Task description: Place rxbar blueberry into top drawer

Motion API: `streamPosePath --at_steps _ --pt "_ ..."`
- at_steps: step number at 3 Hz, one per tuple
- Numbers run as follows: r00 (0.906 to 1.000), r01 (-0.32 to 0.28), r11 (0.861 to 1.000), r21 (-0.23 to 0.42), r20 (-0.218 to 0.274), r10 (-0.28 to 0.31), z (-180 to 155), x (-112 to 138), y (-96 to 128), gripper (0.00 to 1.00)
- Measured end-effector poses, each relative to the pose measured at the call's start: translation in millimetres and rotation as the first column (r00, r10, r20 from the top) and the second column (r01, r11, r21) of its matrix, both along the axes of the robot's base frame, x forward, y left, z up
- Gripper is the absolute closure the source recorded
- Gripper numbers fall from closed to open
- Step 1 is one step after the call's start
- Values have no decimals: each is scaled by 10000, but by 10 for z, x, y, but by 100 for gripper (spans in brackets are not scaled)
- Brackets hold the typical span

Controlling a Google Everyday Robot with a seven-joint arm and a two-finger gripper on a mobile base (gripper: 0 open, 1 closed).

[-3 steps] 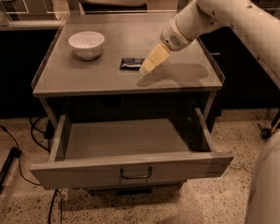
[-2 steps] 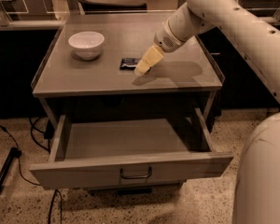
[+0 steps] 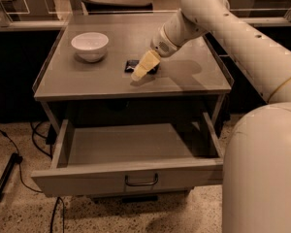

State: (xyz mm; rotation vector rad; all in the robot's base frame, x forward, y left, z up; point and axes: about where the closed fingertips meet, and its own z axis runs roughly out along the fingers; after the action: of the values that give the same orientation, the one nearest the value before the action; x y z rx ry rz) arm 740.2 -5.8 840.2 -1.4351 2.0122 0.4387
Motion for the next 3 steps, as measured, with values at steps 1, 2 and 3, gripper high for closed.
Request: streamPosePath --at_steps 1,2,3 --pt "9999 90 9999 110 -134 -89 -97 59 38 0" --pt "9996 199 9997 159 -211 -196 -154 90 35 0" --pt "9989 309 9995 109 -351 -305 -218 102 20 0"
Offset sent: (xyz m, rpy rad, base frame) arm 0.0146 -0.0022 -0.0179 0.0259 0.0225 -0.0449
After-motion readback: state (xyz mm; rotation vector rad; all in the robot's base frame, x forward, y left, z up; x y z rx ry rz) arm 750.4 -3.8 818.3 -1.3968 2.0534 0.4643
